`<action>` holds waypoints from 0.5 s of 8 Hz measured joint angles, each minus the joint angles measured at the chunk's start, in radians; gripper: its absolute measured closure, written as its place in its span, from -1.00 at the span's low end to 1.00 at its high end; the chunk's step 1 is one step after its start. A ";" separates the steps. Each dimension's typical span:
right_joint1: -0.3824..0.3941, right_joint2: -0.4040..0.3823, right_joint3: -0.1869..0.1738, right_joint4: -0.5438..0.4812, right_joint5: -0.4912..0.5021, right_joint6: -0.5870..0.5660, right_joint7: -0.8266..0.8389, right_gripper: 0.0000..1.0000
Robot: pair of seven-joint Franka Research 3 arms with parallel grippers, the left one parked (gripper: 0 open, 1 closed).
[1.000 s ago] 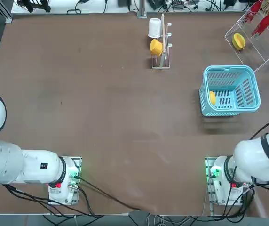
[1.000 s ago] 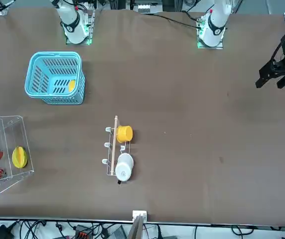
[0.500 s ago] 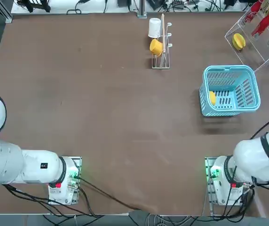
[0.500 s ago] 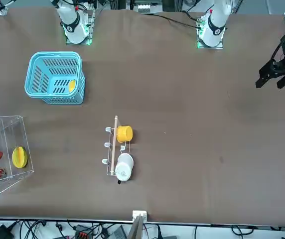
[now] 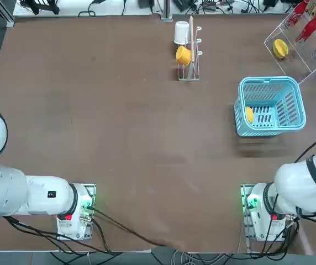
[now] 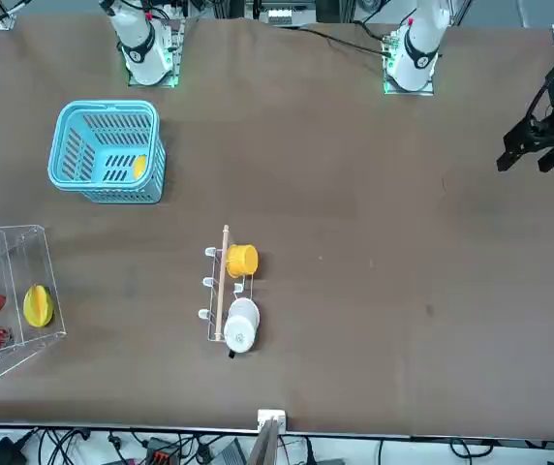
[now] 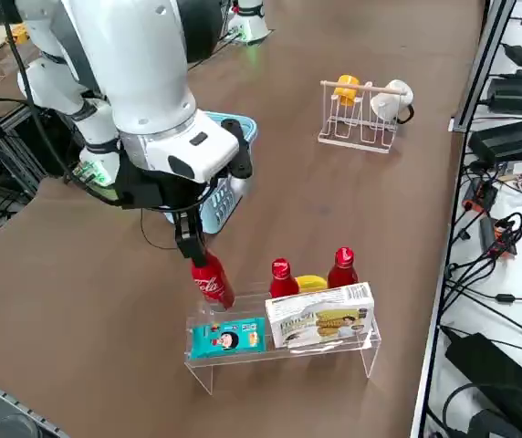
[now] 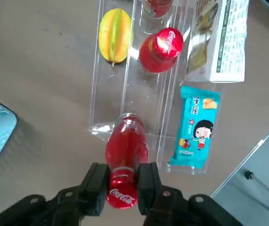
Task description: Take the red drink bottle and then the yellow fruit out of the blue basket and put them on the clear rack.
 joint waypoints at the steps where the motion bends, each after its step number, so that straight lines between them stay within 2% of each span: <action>1: -0.003 0.005 0.000 0.000 0.002 0.007 0.000 0.28; 4: -0.006 0.024 0.000 0.000 0.007 0.032 0.000 0.28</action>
